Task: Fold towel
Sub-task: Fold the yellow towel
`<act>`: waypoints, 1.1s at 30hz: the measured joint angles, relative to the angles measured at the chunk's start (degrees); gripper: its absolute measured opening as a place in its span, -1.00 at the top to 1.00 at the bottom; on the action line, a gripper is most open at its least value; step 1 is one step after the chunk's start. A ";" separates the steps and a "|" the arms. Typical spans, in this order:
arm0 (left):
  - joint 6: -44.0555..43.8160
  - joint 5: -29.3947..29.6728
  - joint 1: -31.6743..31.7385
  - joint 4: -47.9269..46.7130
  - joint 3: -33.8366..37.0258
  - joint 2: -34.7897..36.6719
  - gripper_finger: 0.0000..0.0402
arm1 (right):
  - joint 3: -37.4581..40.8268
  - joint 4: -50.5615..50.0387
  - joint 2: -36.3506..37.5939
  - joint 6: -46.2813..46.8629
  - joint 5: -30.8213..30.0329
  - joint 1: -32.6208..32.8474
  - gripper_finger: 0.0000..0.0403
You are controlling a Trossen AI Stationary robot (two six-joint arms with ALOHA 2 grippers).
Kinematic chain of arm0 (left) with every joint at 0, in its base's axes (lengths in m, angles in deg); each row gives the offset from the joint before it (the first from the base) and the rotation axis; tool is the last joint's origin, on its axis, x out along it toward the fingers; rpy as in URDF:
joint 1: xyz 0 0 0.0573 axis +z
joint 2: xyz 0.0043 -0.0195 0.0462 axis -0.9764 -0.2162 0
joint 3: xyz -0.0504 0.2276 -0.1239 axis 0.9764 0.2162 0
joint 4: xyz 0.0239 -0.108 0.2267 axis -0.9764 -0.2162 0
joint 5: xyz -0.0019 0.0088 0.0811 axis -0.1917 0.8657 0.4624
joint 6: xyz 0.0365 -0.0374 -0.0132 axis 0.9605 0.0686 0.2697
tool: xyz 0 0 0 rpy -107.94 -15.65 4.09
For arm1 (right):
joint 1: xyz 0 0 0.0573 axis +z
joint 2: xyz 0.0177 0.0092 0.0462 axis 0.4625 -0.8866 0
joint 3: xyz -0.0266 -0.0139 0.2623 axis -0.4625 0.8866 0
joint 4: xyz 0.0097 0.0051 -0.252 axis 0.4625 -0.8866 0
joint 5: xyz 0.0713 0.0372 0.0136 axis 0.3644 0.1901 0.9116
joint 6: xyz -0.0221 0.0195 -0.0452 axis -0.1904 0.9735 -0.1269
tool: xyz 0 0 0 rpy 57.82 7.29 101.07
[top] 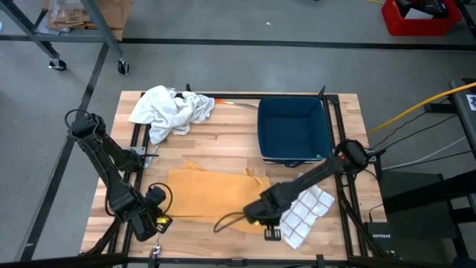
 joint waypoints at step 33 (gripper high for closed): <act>4.91 9.30 10.89 -8.51 0.00 -13.20 0.98 | 0.02 -9.75 0.09 -6.06 -17.16 -5.46 0.60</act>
